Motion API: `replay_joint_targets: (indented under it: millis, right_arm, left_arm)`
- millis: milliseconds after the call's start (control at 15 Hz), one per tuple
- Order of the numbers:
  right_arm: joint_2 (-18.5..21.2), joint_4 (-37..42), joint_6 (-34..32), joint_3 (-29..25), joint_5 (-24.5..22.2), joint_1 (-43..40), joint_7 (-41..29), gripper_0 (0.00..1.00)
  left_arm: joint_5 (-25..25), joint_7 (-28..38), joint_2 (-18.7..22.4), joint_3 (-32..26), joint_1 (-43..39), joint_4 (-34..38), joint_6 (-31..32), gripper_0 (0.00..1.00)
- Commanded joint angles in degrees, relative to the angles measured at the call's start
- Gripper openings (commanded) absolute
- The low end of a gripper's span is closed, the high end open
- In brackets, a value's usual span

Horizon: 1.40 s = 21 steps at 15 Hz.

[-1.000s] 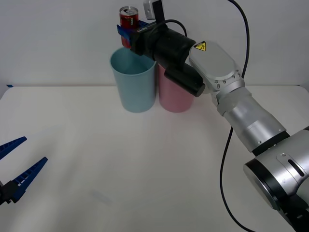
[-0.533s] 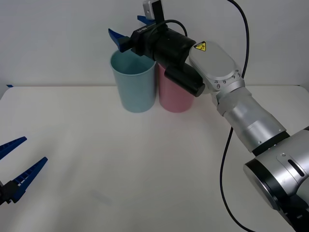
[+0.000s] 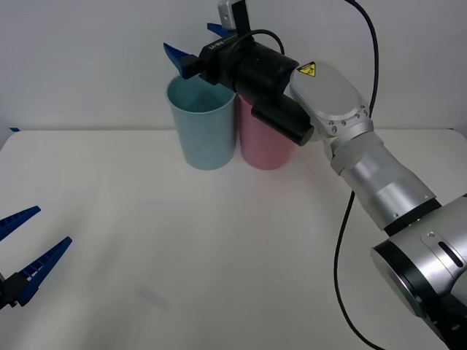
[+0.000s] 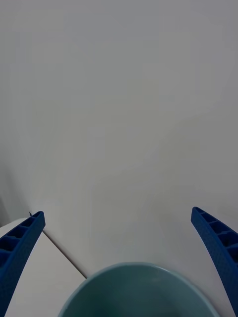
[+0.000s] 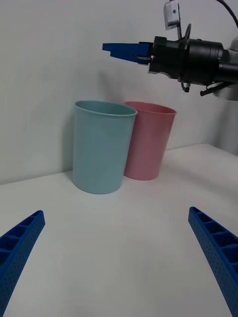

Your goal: Grasp the object on the table and drop it into the matching bin: aluminum can to the light blue bin, PET bottle to the pink bin.

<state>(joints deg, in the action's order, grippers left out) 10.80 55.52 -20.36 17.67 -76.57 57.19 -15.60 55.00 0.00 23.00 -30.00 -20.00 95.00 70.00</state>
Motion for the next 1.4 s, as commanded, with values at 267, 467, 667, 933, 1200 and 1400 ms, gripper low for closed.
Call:
replay_joint_targets:
  millis: [267,467,667,933,1200,1400]
  right_arm:
    - [4.2,11.3,-2.6,0.0,0.5,-7.7,-0.3,1.00]
    - [7.6,17.8,-5.0,0.0,1.2,-12.4,-0.7,1.00]
    - [11.3,25.0,-5.9,0.0,2.1,-17.7,-0.7,1.00]
    - [17.9,36.1,-6.6,0.0,5.4,-27.0,-0.2,1.00]
    - [25.2,48.0,-8.9,-2.8,9.7,-38.9,1.1,1.00]
    - [26.7,53.3,-16.3,-9.7,10.3,-47.3,2.2,1.00]
  left_arm:
    - [0.0,0.0,0.0,0.0,0.0,0.0,0.0,1.00]
    - [0.0,0.0,0.0,0.0,0.0,0.0,0.0,1.00]
    - [0.0,0.0,0.0,0.0,0.0,0.0,0.0,1.00]
    - [0.0,0.0,0.0,0.0,0.0,0.0,0.0,1.00]
    - [0.0,0.0,0.0,0.0,0.0,0.0,0.0,1.00]
    - [0.0,0.0,0.0,0.0,0.0,0.0,0.0,1.00]
